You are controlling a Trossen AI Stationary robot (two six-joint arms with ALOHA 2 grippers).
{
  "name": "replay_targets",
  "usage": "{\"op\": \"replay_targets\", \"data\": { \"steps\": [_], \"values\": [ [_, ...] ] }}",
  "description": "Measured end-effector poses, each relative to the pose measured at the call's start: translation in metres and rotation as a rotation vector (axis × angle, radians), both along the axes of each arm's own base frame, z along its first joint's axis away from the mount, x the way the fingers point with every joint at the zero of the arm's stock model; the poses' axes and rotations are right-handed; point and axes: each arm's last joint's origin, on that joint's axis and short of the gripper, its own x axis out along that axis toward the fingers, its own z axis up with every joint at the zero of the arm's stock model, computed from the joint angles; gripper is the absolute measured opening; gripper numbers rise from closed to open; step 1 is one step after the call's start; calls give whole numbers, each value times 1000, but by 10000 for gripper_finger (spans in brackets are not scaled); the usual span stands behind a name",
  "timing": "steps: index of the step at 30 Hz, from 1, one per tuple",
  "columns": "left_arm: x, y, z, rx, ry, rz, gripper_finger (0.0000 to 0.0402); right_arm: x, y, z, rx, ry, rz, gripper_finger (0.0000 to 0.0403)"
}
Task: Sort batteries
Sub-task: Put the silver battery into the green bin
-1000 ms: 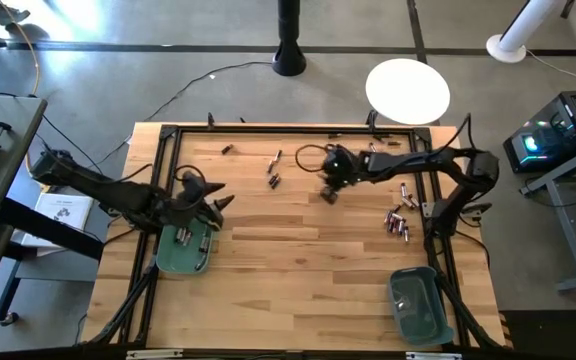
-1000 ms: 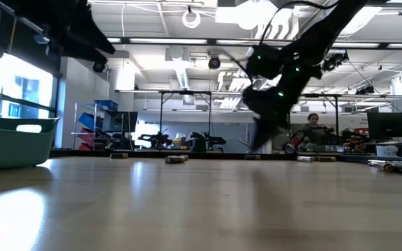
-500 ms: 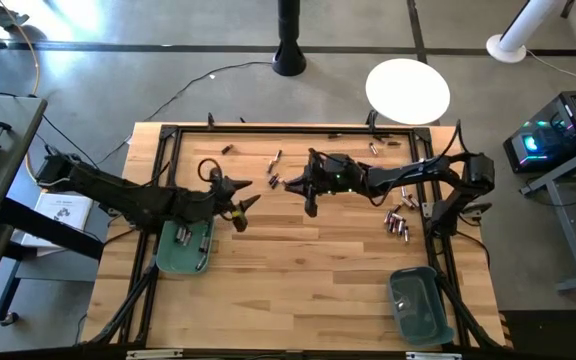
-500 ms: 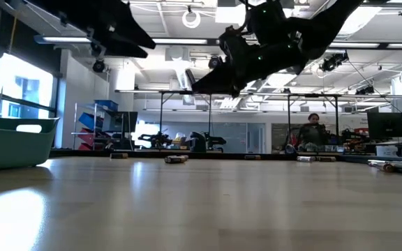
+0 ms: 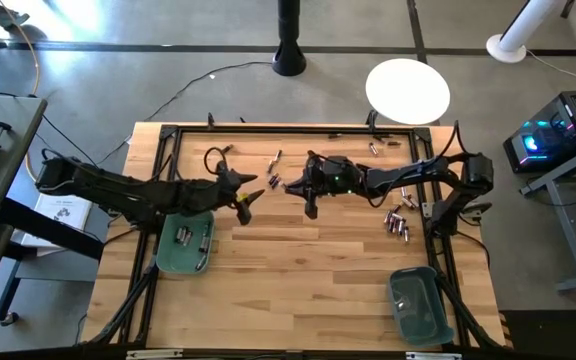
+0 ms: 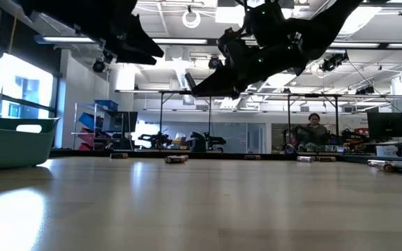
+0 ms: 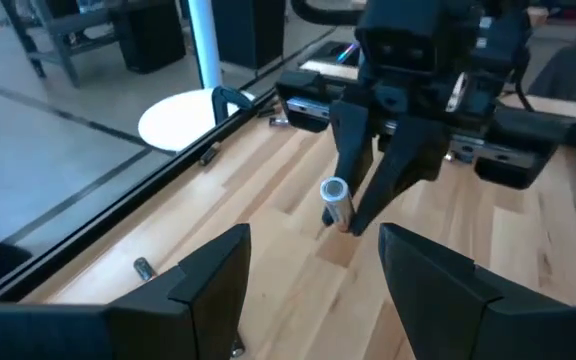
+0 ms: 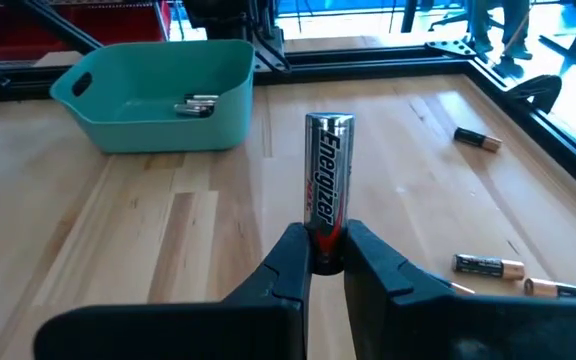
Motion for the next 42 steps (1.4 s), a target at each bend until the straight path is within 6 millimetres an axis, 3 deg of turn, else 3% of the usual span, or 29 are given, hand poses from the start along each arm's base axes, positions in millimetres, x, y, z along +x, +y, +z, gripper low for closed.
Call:
{"op": "replay_targets", "data": {
  "steps": [6, 11, 21, 26, 42],
  "values": [
    [-21, 13, -37, -30, -145, 10, 216, 0, 0, 0, 0, -1, 0, 19],
    [-35, 20, -47, -9, -305, -53, 216, 1, 0, 2, 1, -18, -1, 19],
    [-35, 23, -38, 168, -336, -185, 216, 3, -1, 11, -14, -115, -2, 19],
    [-35, 21, -26, 197, -433, -236, 216, 3, -1, 12, 8, -122, -9, 19],
    [-32, 21, -27, 263, -406, -300, 211, 12, 0, 7, 26, -217, 29, 19]
  ]
}}
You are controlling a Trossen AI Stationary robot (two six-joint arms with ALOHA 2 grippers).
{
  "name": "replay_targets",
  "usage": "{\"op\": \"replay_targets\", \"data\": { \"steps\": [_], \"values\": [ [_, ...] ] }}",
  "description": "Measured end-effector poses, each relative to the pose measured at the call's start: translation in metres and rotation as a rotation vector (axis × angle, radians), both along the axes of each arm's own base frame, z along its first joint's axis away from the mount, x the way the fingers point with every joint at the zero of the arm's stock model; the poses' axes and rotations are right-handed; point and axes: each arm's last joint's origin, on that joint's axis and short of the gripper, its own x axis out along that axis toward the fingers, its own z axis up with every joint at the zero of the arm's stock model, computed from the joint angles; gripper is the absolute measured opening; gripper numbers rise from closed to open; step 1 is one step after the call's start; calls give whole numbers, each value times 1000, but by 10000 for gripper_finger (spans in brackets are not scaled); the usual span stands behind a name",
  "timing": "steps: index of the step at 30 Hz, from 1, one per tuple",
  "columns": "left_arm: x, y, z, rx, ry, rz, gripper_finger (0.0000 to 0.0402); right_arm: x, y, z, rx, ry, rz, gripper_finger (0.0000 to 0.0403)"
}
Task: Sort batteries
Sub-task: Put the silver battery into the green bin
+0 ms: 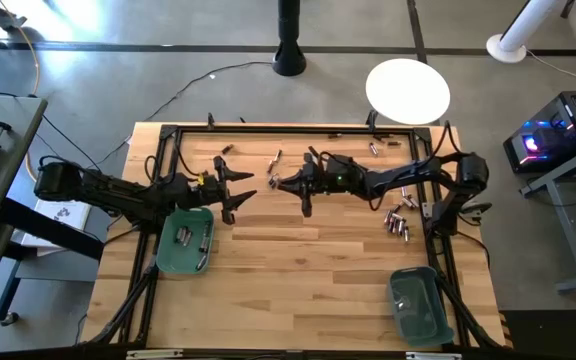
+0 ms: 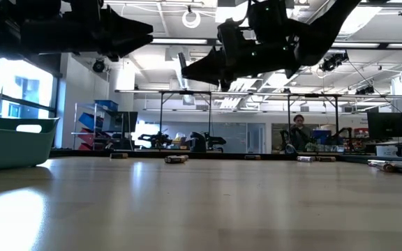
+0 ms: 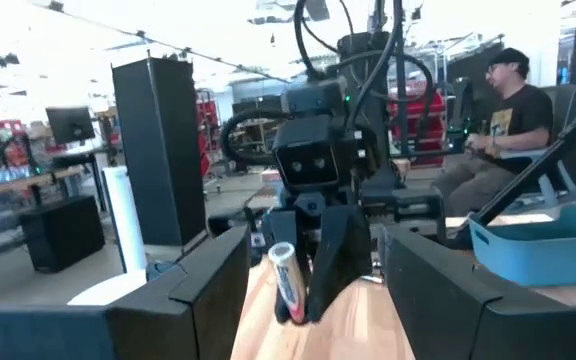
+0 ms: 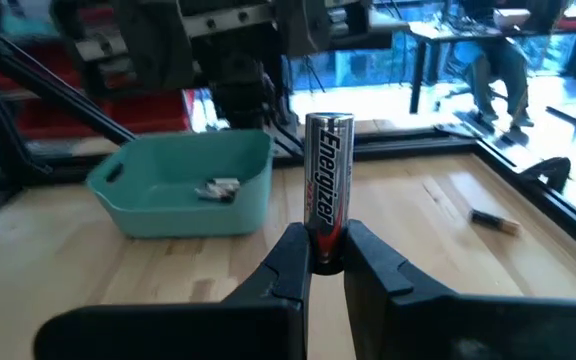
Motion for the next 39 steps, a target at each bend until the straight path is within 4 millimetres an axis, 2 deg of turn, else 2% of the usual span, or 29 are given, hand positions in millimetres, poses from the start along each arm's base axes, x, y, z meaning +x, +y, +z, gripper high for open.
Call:
{"op": "replay_targets", "data": {
  "steps": [11, 24, 33, 39],
  "values": [
    [19, 0, -10, 25, 88, -3, 195, 2, 0, -4, 12, -14, -2, 19],
    [40, 0, -9, 28, 103, -30, 195, 2, 0, -4, 11, -14, -2, 19],
    [41, 7, -10, -34, 106, 62, 195, 4, 5, -2, -34, -37, 18, 19],
    [41, 8, -10, -70, 93, 10, 195, 4, 8, -1, -41, -48, 28, 19]
  ]
}}
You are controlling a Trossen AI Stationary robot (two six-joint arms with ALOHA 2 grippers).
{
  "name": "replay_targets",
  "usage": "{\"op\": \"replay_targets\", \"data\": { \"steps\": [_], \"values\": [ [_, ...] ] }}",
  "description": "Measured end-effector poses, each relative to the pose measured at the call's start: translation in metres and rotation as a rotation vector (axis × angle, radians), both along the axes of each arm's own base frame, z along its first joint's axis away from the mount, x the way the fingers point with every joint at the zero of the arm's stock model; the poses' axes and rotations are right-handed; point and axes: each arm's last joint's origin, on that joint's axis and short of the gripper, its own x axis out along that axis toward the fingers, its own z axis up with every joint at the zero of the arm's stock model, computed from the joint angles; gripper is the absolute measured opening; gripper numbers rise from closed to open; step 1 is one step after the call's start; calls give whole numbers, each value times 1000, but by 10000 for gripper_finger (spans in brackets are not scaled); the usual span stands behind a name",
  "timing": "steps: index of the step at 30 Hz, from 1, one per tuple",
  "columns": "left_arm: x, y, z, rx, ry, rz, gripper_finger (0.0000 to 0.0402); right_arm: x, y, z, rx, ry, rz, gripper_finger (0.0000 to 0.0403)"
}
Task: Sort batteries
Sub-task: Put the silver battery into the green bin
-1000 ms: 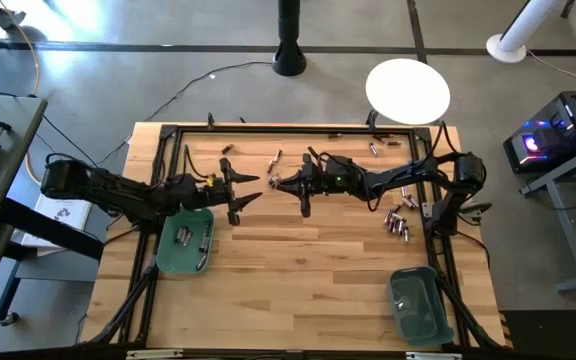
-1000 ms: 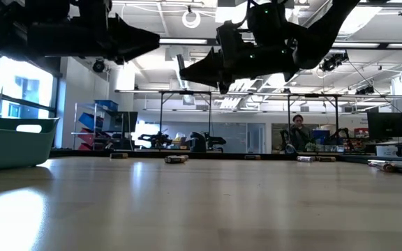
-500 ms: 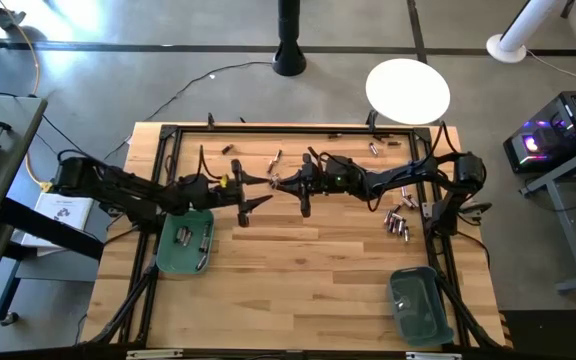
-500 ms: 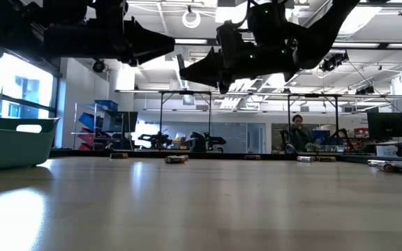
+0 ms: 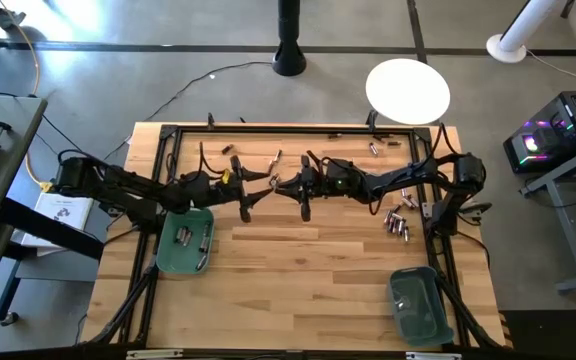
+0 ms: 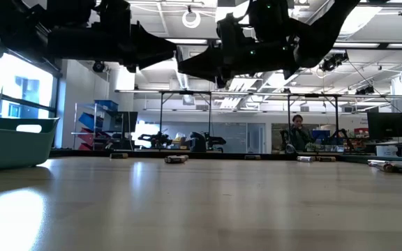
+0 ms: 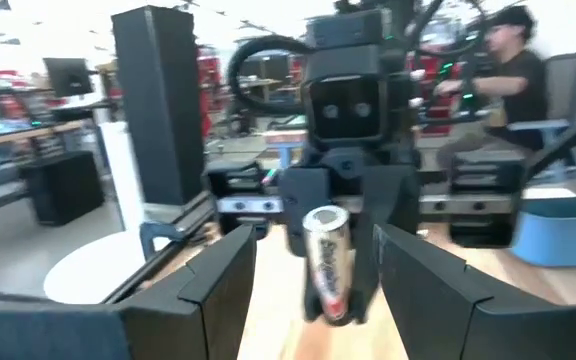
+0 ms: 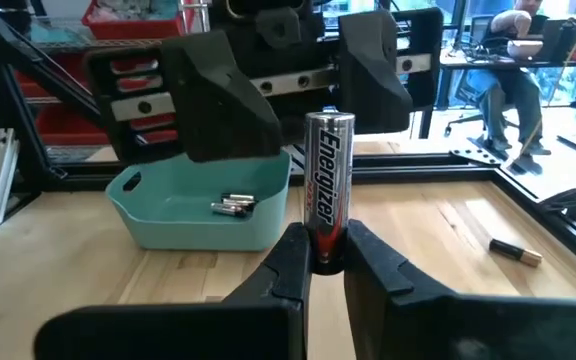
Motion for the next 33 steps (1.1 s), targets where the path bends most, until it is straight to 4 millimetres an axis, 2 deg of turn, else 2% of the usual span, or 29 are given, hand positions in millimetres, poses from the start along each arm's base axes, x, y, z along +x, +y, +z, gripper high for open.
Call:
{"op": "replay_targets", "data": {
  "steps": [4, 13, 19, 25, 33],
  "values": [
    [0, -1, 0, -30, -7, -36, 187, 0, 0, 2, -13, -19, 1, 19],
    [7, 0, 5, -60, -26, -38, 135, 0, 1, 3, -22, -35, 7, 19],
    [22, 2, -1, -62, 8, -33, 149, 1, 4, 4, -32, -38, 19, 19],
    [24, 2, -2, -62, 14, -33, 154, 1, 5, 3, -31, -32, 21, 19],
    [23, 2, 1, -44, 9, -38, 93, 1, 5, 3, -45, -27, 25, 19]
  ]
}}
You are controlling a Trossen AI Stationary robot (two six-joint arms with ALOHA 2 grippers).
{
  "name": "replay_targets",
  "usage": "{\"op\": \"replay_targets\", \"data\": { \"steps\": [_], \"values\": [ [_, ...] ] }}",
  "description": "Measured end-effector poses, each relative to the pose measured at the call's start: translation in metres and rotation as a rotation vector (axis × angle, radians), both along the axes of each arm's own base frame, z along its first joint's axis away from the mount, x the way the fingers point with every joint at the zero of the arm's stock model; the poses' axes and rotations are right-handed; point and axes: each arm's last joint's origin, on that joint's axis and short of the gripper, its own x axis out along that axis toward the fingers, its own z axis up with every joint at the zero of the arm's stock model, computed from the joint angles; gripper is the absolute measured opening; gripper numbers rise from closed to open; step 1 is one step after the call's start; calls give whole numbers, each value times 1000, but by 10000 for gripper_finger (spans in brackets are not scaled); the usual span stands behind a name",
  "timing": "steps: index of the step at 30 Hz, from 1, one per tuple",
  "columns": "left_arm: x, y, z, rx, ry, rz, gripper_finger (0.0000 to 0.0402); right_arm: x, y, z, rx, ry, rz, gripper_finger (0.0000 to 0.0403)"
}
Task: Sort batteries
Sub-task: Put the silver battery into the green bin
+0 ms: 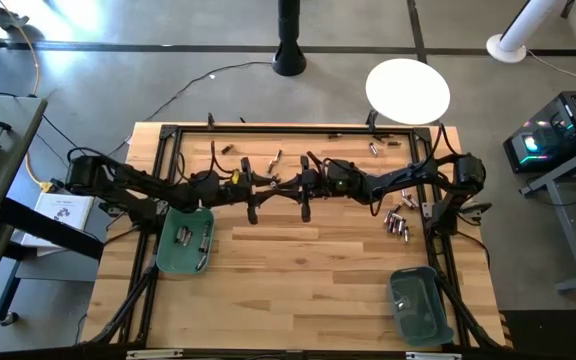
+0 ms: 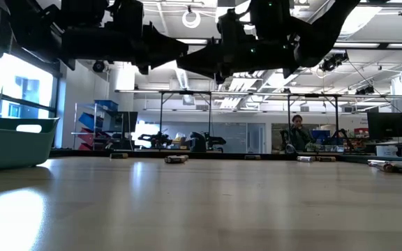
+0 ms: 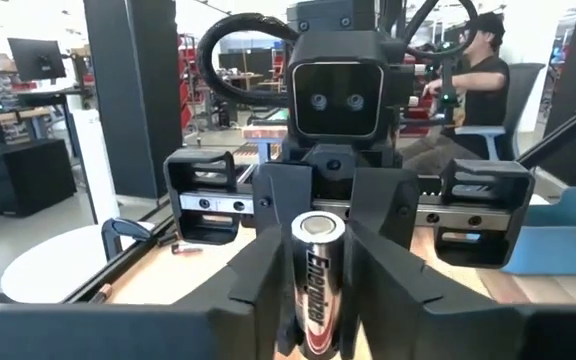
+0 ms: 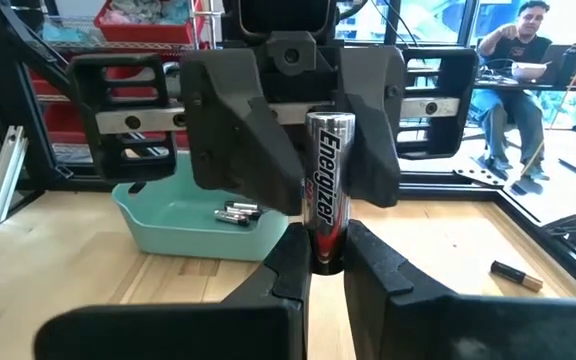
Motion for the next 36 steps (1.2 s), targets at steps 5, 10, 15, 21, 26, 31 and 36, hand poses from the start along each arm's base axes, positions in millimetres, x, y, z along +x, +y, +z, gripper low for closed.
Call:
{"op": "replay_targets", "data": {
  "steps": [5, 10, 15, 21, 26, 31, 36],
  "values": [
    [0, 0, -1, 9, 12, -11, 41, 0, 0, 0, -7, 3, 1, 20],
    [0, -2, -2, 49, 36, -16, 40, 0, -1, -3, 5, 36, -3, 69],
    [-5, -2, 2, 42, 73, -10, 40, -4, -13, -11, 26, 130, -58, 140],
    [-21, -6, 14, 50, 228, 103, 40, -15, -40, -21, 86, 264, -197, 206],
    [-34, -16, 40, 22, 645, 258, 40, -18, -49, -24, 118, 298, -226, 214],
    [-49, -29, 66, -142, 1030, 337, 40, -17, -47, -21, 53, 268, -205, 215],
    [-69, -48, 61, -449, 1239, 399, 40, -16, -45, -19, 2, 249, -190, 216]
  ]
}}
